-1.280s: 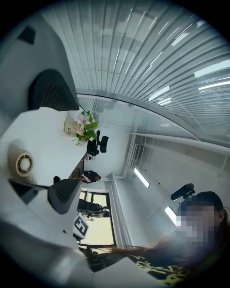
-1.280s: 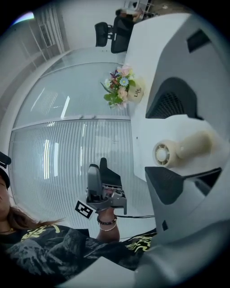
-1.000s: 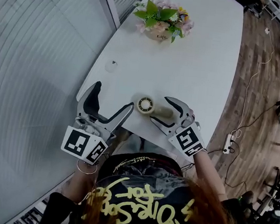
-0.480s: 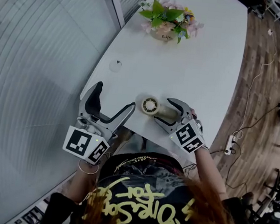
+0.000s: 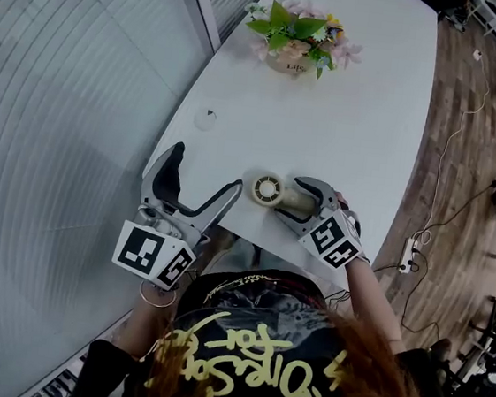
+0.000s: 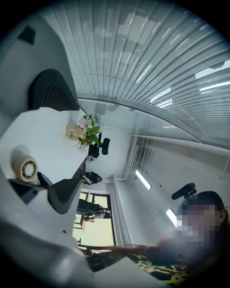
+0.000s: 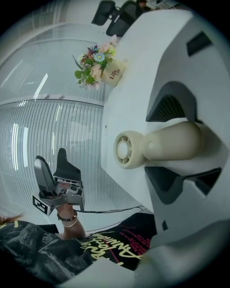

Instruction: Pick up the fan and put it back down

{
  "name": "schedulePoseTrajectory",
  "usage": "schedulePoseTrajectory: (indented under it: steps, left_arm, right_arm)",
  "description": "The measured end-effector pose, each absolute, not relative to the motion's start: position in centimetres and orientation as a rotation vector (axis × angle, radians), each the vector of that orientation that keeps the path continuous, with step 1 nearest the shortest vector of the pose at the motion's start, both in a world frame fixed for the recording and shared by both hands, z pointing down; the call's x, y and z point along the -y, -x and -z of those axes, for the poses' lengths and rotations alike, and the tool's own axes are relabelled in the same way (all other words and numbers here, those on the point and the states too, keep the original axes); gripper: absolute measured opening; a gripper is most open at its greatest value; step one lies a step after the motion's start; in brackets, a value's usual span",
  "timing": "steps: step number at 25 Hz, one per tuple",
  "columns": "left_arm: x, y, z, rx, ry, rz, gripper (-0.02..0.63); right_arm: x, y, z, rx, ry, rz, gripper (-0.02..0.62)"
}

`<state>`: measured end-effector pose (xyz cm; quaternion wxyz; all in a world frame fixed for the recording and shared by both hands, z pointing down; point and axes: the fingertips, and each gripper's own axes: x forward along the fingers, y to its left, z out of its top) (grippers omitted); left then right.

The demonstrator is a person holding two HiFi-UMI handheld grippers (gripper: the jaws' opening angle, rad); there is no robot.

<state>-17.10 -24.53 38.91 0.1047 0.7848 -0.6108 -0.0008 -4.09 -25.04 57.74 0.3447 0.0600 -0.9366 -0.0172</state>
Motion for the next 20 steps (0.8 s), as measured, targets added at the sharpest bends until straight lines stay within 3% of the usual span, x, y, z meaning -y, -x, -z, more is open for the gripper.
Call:
schedulePoseTrajectory:
  steps: [6,13,20]
  left_arm:
    - [25.1,16.7,-38.6,1.781,-2.336,0.009,0.46]
    - [25.4,16.4,-38.6,1.766,-2.35,0.012,0.46]
    - [25.4,16.3,-39.0,1.746,-2.348,0.012,0.46]
  right_arm:
    - [24.8,4.1,-58.0,2.406,-0.104,0.03,0.291]
    - [23.8,4.6,-58.1,2.385,0.009,0.033,0.198]
    - [23.5,4.8,-58.2,2.378,-0.016,-0.016,0.195]
